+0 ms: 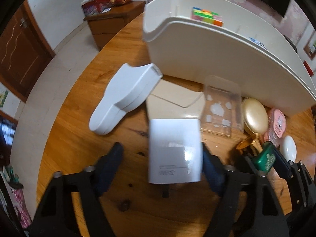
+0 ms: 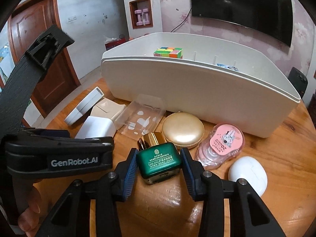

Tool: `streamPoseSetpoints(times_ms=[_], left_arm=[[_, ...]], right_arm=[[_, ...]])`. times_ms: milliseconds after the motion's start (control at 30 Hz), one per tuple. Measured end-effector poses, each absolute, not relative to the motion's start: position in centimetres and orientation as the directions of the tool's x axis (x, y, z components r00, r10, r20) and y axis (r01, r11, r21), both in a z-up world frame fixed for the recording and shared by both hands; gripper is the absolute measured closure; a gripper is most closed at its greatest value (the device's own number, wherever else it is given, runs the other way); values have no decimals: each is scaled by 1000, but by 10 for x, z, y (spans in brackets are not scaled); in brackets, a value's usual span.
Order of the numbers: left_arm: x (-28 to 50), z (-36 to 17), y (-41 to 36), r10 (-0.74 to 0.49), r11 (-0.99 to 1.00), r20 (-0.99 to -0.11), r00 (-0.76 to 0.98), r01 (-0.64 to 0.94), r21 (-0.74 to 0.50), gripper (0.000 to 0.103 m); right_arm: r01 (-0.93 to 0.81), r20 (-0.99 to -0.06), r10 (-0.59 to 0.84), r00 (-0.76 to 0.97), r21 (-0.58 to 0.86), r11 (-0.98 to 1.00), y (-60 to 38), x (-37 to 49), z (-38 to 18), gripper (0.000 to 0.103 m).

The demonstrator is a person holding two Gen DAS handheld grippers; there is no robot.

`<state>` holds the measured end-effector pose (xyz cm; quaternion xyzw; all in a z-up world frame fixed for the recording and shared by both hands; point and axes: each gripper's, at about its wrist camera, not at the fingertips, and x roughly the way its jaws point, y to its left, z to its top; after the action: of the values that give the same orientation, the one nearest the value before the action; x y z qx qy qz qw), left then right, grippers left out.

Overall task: Organize rigid objects
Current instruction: 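Close the left tool on the white wall charger while the right tool grips the green jar, then lift the white charger and green jar over the white bin with both tools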

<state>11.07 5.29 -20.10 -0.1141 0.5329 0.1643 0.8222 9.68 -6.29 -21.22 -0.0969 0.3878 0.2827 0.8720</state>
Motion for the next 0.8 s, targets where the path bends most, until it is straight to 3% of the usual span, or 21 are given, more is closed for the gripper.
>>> streamPoseSetpoints(times_ms=[67, 267, 600, 800], left_arm=[[110, -198, 47, 153, 926, -910, 386, -377, -4, 52], [102, -196, 50, 141, 924, -916, 376, -382, -15, 53], [66, -159, 60, 123, 936, -885, 448, -350, -47, 53], [45, -122, 65, 94, 957, -853, 514, -284, -66, 53]], right_arm=[[-567, -732, 409, 545, 37, 823, -63, 93, -213, 60], [-554, -734, 401, 548, 41, 832, -67, 88, -215, 60], [-525, -725, 516, 456, 249, 814, -97, 77, -193, 60], [-515, -694, 500, 519, 213, 830, -105, 57, -154, 60]])
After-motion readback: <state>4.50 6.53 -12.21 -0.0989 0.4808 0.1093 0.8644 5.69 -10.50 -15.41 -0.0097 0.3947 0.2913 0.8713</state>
